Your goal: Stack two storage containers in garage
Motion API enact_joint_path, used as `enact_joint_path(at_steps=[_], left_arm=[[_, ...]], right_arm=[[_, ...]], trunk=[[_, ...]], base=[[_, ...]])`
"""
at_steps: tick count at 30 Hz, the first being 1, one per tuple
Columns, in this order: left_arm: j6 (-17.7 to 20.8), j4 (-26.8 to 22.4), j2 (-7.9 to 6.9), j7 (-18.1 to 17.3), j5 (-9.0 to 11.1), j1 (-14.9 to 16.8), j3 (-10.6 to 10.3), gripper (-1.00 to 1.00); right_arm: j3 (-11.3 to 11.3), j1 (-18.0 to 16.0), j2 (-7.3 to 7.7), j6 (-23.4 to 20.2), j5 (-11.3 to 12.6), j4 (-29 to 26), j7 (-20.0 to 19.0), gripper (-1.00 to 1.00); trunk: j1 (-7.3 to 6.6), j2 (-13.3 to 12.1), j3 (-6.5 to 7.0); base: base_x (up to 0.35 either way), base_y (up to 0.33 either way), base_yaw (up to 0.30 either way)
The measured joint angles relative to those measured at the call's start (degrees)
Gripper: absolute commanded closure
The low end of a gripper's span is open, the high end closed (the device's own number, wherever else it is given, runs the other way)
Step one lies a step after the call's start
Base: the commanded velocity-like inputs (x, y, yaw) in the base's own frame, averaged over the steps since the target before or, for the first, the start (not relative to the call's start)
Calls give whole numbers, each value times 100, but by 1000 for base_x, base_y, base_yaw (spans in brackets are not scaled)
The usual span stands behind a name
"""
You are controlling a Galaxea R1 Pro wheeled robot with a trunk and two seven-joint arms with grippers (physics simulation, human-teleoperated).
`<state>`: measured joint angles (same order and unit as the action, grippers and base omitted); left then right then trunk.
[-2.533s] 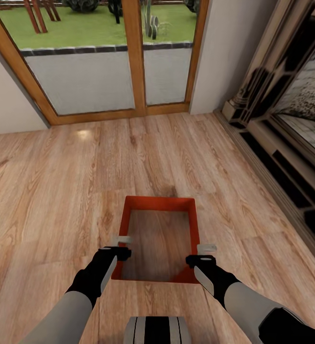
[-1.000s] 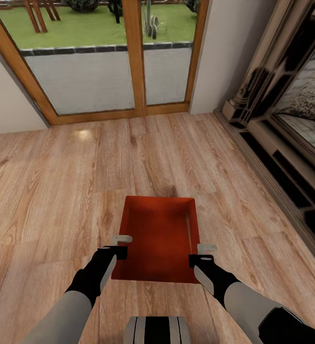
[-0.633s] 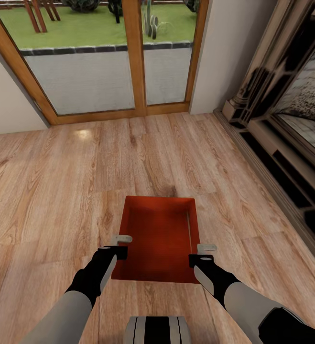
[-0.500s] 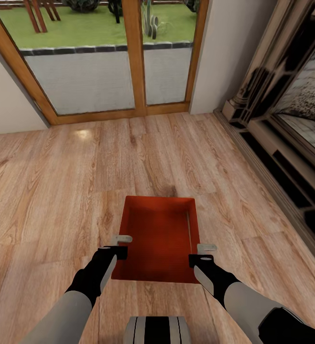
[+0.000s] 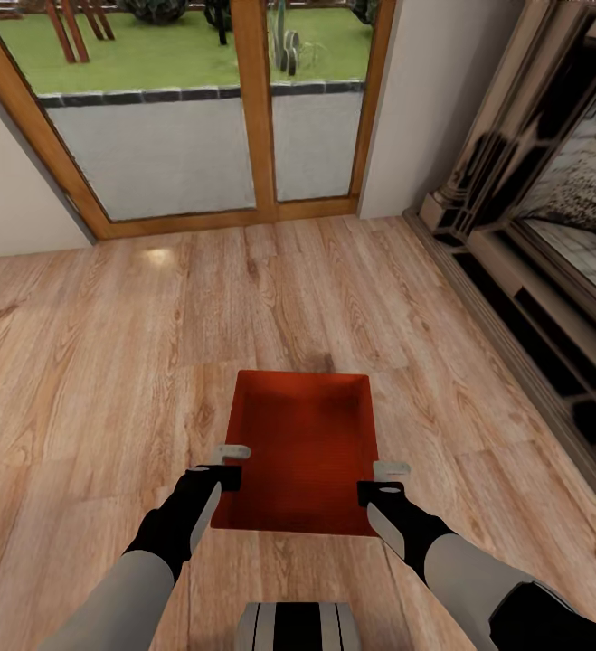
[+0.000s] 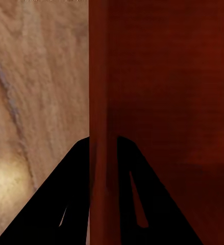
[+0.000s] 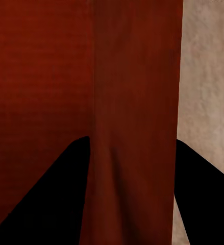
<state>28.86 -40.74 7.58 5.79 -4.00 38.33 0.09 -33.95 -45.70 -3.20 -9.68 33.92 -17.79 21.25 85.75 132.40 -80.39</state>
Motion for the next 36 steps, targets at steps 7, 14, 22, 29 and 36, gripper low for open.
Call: enact_joint_path(at_steps=[7, 14, 22, 29, 36], left_arm=[[8, 13, 1, 5, 6, 5, -6, 100], [7, 39, 2, 12, 20, 4, -8, 100], [16, 8, 19, 13, -6, 4, 1, 100], [8, 10, 19, 12, -4, 6, 1, 100], [-4, 22, 23, 14, -4, 7, 6, 100]], right_arm=[[-19, 0, 4, -4, 33, 6, 0, 100], [-55, 5, 13, -11, 84, 9, 2, 100], [-95, 3, 40, -18, 144, -42, 16, 100], [-86, 1, 40, -16, 132, -47, 17, 100], [-90, 0, 42, -18, 131, -46, 17, 100]], trunk=[[-131, -239, 107], [-285, -520, 233], [-461, -841, 376], [-615, -1122, 502], [-768, -1402, 628]], base=[[0, 0, 0], [0, 0, 0], [0, 0, 0], [0, 0, 0], [0, 0, 0]])
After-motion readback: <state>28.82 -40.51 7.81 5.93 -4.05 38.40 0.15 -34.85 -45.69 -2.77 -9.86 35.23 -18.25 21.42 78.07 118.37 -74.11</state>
